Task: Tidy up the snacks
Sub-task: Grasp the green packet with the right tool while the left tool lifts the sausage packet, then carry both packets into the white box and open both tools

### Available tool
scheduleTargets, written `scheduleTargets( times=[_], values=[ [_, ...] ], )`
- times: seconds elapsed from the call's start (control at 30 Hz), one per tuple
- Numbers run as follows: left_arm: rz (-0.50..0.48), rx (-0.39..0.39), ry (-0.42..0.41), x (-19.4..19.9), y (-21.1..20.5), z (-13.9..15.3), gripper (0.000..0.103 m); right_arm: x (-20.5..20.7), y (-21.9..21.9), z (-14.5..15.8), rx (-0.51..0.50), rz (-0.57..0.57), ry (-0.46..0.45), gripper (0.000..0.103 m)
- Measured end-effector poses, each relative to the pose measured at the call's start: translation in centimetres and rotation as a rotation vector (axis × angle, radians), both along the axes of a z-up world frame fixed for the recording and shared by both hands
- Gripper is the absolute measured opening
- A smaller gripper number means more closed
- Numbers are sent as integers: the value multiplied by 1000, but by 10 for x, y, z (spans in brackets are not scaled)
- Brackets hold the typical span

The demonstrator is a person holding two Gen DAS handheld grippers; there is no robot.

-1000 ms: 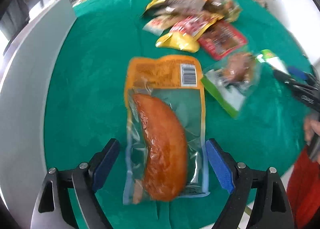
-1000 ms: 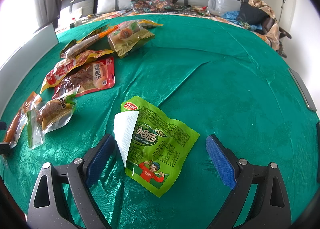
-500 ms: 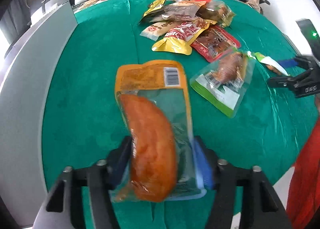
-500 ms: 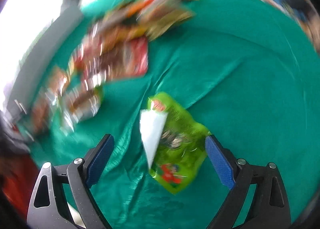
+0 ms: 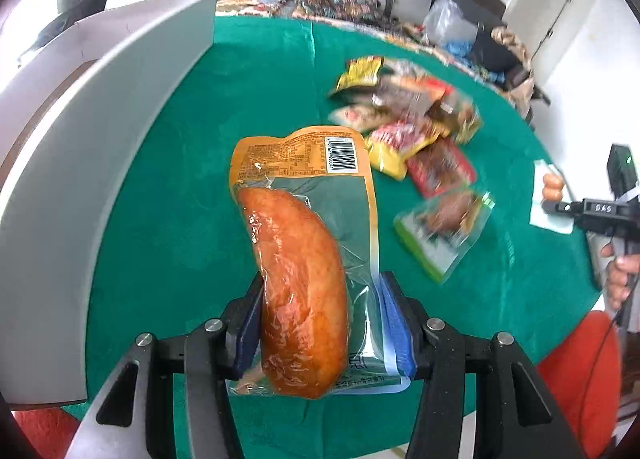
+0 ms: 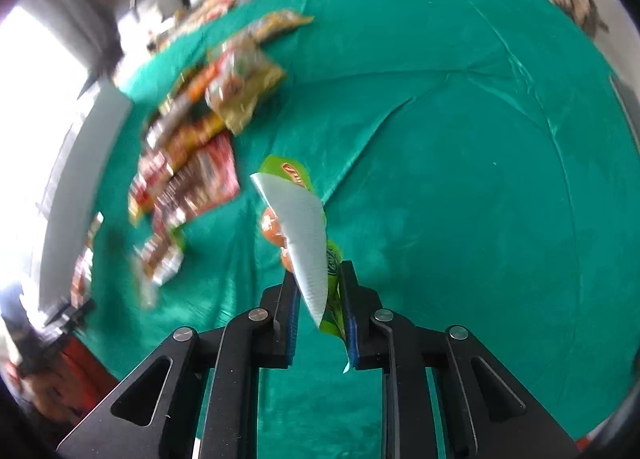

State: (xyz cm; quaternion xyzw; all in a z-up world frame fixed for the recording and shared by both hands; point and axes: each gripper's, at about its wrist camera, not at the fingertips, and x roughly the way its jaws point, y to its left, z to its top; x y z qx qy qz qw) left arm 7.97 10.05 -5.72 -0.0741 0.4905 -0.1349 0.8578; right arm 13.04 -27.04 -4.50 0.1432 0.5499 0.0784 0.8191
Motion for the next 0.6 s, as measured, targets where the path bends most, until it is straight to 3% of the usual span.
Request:
scheduleTargets(
  times=[0.3,0.5,0.6],
  values=[
    [15,-97,-68,0,8,45,53,-9,-17,24,258,-63,-44,19],
    [60,-175,-134,2,40,89,53,-7,5,47,338,-13,-61,19],
    [107,-171,-165,2,70,109,53,-1,30,62,416,33,-78,19]
  ],
)
